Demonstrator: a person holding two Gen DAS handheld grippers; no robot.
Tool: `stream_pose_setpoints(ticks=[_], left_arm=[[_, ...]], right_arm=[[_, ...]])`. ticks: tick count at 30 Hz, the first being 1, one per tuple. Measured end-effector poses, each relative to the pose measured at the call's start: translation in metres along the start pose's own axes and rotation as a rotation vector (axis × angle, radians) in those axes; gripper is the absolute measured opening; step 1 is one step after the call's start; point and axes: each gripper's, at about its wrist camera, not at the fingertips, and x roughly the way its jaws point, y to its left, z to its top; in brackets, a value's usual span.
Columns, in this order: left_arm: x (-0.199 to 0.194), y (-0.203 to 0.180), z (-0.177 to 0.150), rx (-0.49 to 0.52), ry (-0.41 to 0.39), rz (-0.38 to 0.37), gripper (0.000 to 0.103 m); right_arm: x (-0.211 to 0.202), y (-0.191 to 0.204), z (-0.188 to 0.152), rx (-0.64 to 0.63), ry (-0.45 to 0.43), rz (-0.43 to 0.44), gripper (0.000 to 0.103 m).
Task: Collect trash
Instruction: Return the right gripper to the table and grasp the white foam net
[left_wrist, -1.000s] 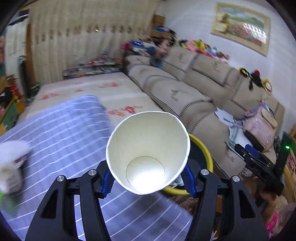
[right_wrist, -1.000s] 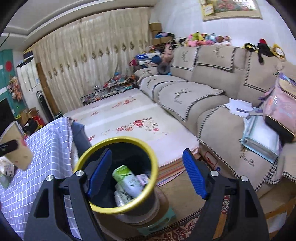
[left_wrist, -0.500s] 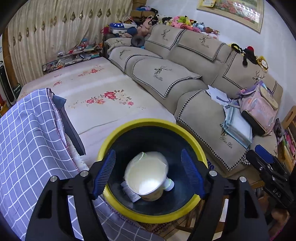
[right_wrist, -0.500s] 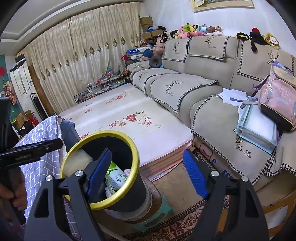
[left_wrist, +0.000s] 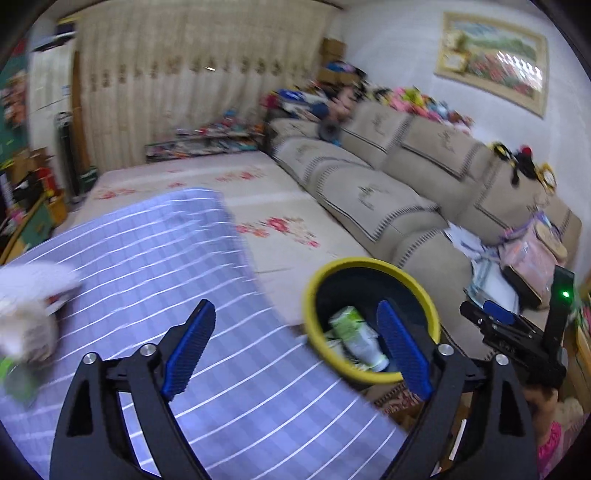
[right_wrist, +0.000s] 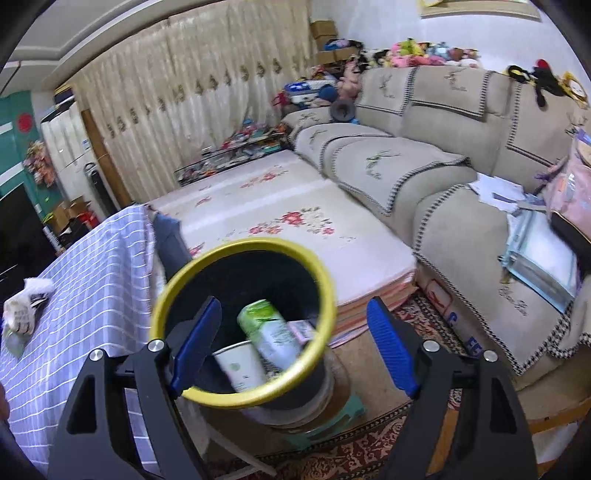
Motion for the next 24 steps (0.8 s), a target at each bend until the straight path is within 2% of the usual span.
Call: stream_pose_setpoints(ticks=[6, 12, 19, 22, 24], left_arm=[[-0.079, 0.087, -0.030, -0.094, -0.087, 0.197, 0.093], [-0.129, 0.183, -0.056, -0.205, -0.134, 0.368, 0.094], [-0.155, 0.284, -0.080, -0.279, -0.170, 0.576, 0.094], [-0.157, 0.310, -0.086, -0.290, -0.186, 0.648, 0.094], [-0.156, 0.316, -0.089, -0.304, -0.198, 0.659, 0.094]], right_arm=[[0.000, 0.058, 0.008, -0.083, 0.005, 0.101, 0.077], [-0.003, 0.151, 0.017, -0.193, 0.019, 0.278, 0.078], [0.002, 0.276, 0.005, -0.357, 0.057, 0.430, 0.078], [0.004, 0.328, -0.004, -0.420, 0.066, 0.473, 0.078], [0.004, 0.357, -0.009, -0.455, 0.074, 0.508, 0.078]])
